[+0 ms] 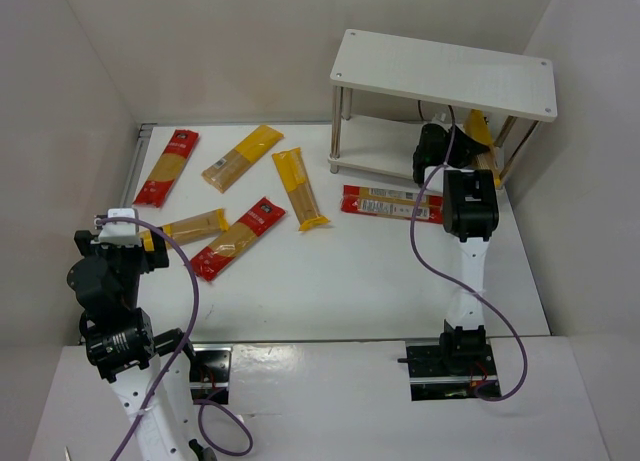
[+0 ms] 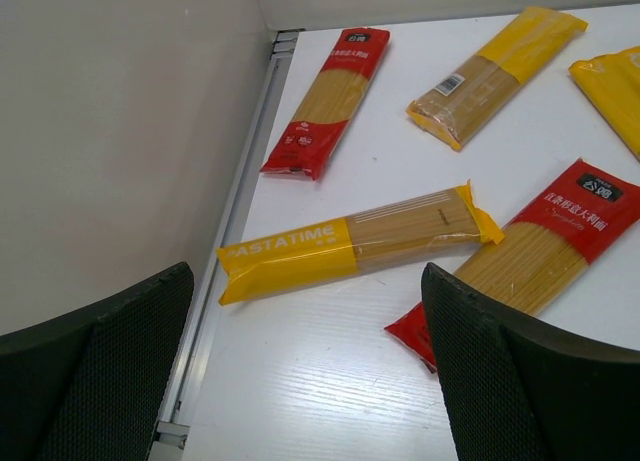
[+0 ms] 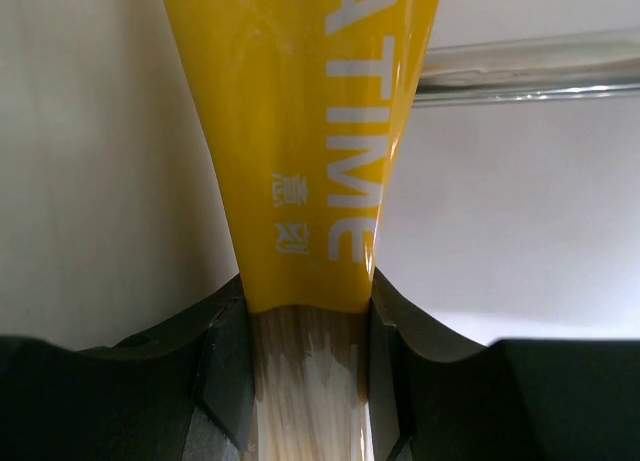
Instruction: Place and organize the pasta boxes and bags onto the shelf
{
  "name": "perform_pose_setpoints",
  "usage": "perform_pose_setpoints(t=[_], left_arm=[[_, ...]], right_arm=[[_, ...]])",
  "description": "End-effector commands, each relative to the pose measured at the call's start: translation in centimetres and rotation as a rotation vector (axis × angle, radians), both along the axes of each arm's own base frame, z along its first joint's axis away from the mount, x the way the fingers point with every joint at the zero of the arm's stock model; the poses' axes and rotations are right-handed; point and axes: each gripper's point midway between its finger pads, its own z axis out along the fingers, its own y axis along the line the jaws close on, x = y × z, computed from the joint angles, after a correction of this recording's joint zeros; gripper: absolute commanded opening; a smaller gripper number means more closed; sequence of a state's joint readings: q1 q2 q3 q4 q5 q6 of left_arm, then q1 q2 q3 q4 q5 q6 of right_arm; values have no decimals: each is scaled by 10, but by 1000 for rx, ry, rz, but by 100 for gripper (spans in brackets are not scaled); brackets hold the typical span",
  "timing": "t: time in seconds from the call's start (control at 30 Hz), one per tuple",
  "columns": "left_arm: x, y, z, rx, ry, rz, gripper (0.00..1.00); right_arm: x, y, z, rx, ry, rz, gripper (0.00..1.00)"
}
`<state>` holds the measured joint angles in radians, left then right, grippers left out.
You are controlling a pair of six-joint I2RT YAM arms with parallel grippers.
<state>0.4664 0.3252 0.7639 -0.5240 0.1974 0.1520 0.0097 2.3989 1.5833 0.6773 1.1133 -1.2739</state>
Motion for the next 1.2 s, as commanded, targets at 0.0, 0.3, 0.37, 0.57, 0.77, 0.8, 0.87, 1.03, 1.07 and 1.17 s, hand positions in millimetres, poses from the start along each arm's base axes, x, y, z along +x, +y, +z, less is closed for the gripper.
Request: perform_pose_setpoints(t=[0.0,0.3,0.37,0.57,0.77,0.8,0.87,1.03,1.07,1.17], left_arm=[[1,-2,13,9,-35,-15,100],[1,-2,13,18,-33,-16,100],[1,-2,13,18,-33,-16,100],[1,-2,13,18,-33,-16,100],[1,-2,13,18,-33,-16,100],[1,-2,13,18,-33,-16,100],[1,-2,13,18,-33,-16,100],[1,-2,13,18,-33,-16,100],[2,-3,13,17,-33,-25,100],[2,-3,13,17,-33,-25,100]], right_arm=[[7,-2,48,12,-202,-41,33],[9,-3,49,23,-199,-61,63],[10,-3,51,28,-211,-61,71],[6,-8,51,32,-209,-91,83],[6,-8,52,45,-214,-92,87],[1,-8,53,44,-205,-93,87],[1,5,51,64,-192,-64,87],[-8,41,51,146,-184,10,87],[-8,52,50,158,-181,39,87],[-14,73,48,197,-157,85,88]])
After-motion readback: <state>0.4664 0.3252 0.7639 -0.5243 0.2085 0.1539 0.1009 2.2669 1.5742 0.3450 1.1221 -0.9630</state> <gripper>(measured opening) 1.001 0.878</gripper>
